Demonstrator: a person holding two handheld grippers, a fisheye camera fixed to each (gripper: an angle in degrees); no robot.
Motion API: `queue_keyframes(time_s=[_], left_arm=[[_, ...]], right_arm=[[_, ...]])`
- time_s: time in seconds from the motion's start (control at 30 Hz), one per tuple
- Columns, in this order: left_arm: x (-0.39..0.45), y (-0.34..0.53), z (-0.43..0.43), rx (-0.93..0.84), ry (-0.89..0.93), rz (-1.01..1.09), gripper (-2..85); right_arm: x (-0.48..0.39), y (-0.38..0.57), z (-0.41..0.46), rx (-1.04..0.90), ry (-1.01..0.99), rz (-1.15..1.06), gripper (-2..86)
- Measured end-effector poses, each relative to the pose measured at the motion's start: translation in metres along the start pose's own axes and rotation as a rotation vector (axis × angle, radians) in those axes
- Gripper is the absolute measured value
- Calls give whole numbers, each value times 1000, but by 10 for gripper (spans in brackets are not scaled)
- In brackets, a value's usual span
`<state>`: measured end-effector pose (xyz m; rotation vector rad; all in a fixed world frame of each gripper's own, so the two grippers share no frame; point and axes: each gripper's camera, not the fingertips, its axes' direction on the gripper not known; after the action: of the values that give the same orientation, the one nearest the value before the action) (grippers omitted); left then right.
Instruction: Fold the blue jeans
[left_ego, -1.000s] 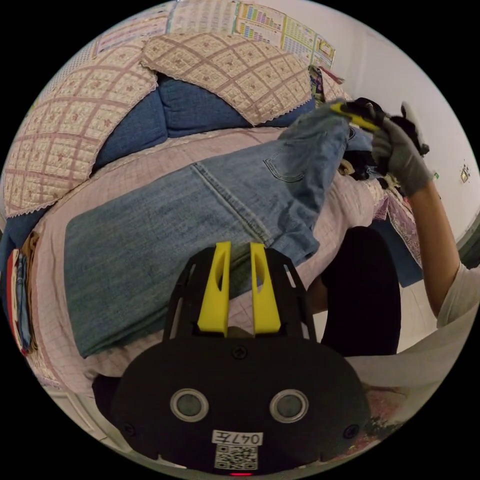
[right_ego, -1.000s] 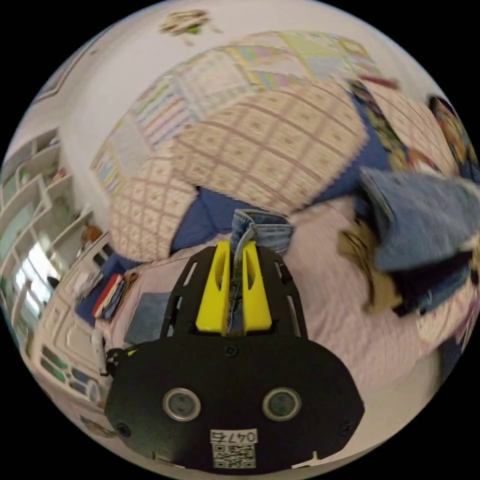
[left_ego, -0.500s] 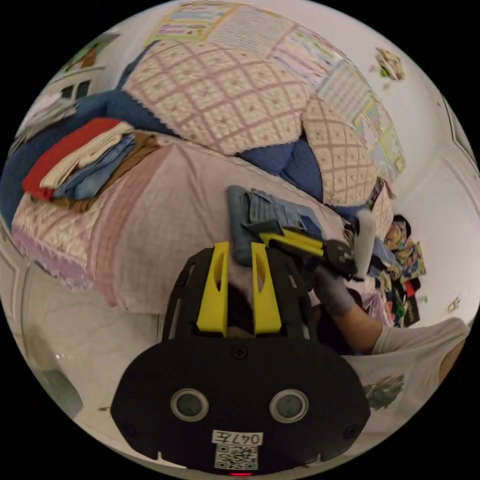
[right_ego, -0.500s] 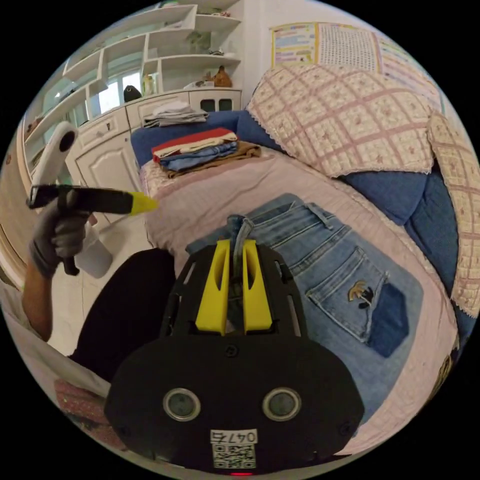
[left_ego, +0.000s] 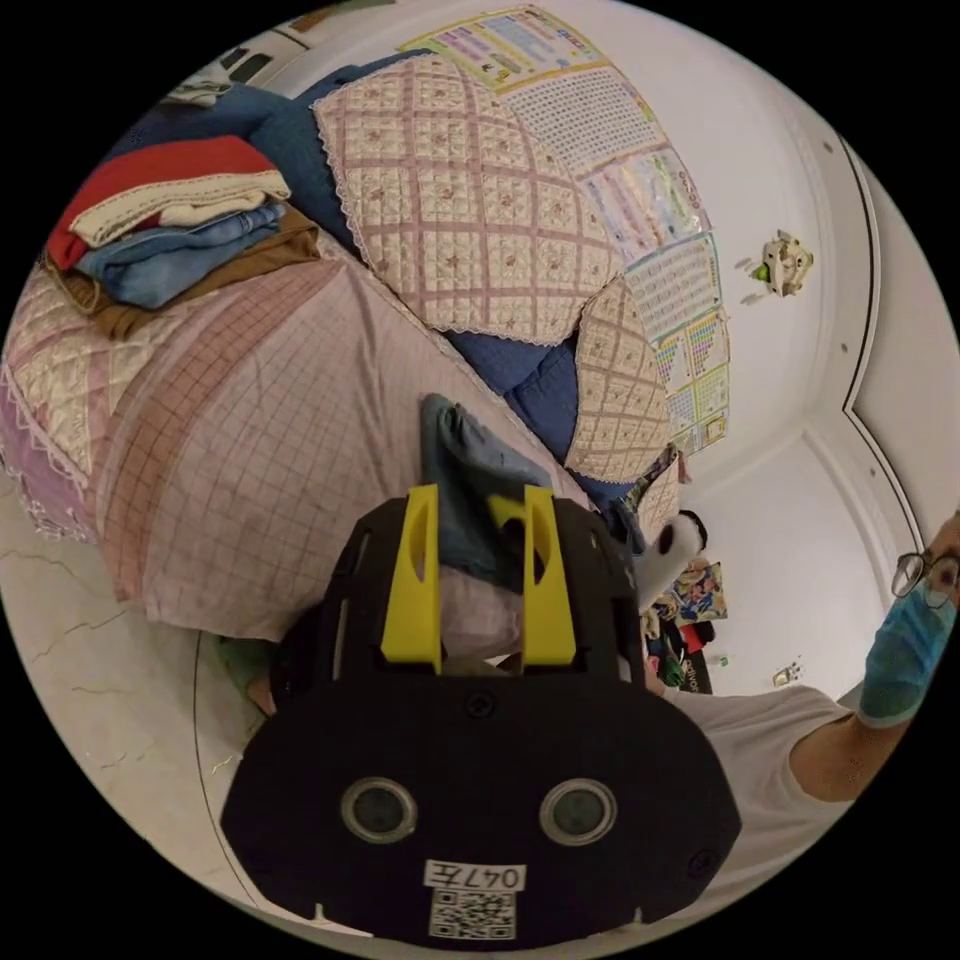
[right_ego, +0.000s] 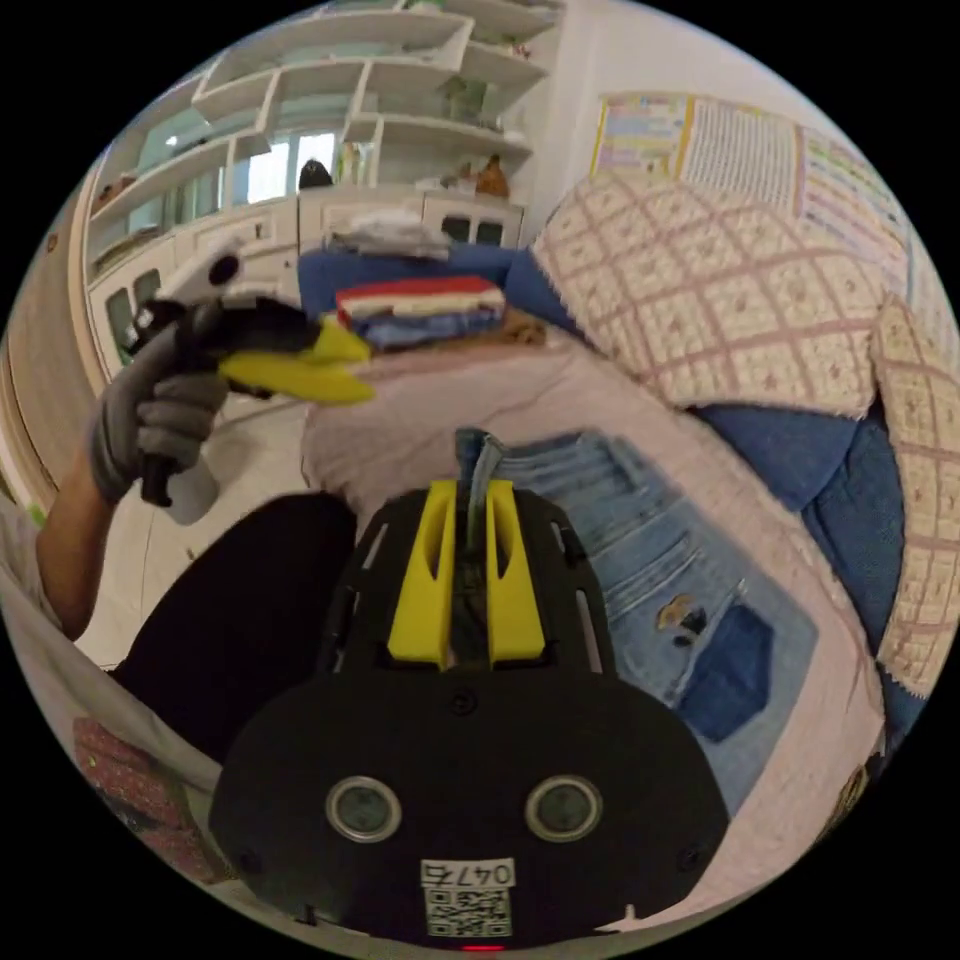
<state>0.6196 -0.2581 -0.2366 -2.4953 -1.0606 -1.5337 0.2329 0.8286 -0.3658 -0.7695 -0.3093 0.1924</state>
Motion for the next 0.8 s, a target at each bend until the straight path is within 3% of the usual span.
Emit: queue_keyframes(time_s=[0.33,0.47,0.8], left_arm=[[-24,-23,89,-140,-35,-33,136],[-31,-28,108,-136,-26,-71,136],[-31,-48,147,-174,-36,-104,137]], right_arm=[[-12,7,-23,70,-53,-51,60],[-32,-2,0,-3,-79,-153,70],[-70,16,16,-60,265,-471,52]])
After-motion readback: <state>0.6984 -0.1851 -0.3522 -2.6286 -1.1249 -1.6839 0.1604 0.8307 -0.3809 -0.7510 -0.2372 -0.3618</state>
